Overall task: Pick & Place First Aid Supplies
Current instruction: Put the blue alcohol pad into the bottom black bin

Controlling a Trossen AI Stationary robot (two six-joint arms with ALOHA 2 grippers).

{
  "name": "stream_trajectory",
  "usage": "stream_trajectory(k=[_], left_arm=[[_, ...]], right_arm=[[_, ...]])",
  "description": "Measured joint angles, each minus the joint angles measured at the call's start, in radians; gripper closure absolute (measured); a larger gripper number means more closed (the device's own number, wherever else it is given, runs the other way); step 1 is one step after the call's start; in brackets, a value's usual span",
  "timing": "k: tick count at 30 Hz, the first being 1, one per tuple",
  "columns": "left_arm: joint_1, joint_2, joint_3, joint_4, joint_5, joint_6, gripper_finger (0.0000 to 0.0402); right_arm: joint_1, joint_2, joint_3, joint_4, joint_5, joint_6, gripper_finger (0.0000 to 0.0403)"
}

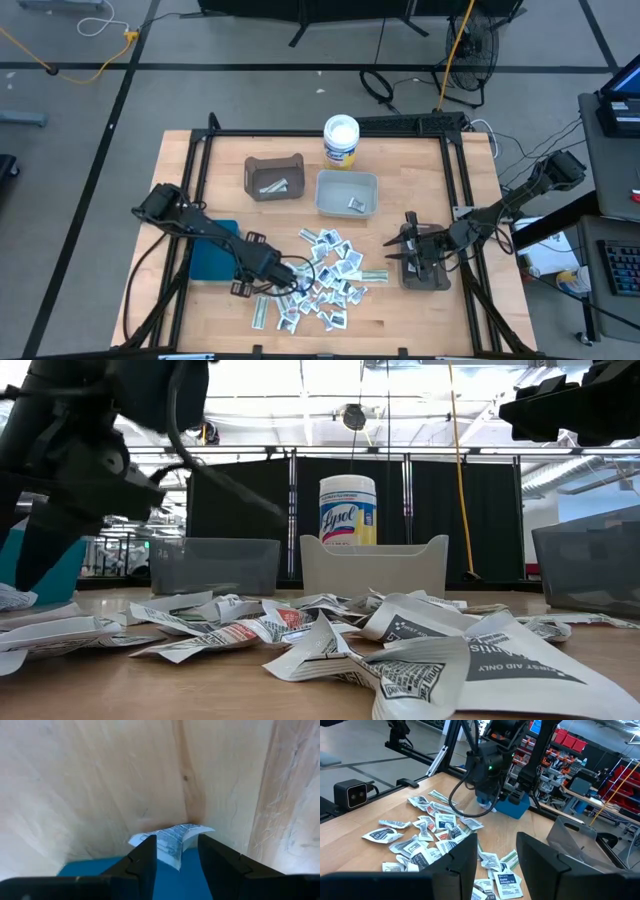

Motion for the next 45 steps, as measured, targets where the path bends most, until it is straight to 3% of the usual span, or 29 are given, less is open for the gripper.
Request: stream_trajectory(k=[11,25,30,36,40,45], left_arm=[[0.001,0.070,0.002,-0.004,0.027,0.033,0.0258],[0.012,0.073,0.021,-0.037,0.038,0.019,0.0372],[0.028,0.073,0.079,-0.057,-0.003,0.023,0.0395],[0.054,0.073,0.201,-0.032,-0.142,0.033,0.0388],[0.077,0.073,0.309,0.114,-0.244,0.099,0.0384],[0.112,0.072,0.364,0.500,-0.259,0.258,0.0395]], right_arm=[[0.000,0.000,0.000,-0.004,-0.001,0.000,0.0273],[0.000,0.000,0.000,-0.005,0.000,0.000,0.0273],[0.000,0.000,0.000,-0.007,0.000,0.000,0.0273],[0.000,0.000,0.000,-0.007,0.000,0.000,0.0273],[0.000,0.000,0.000,-0.008,0.000,0.000,0.0273],[0.000,0.000,0.000,-0.009,0.000,0.016,0.0273]])
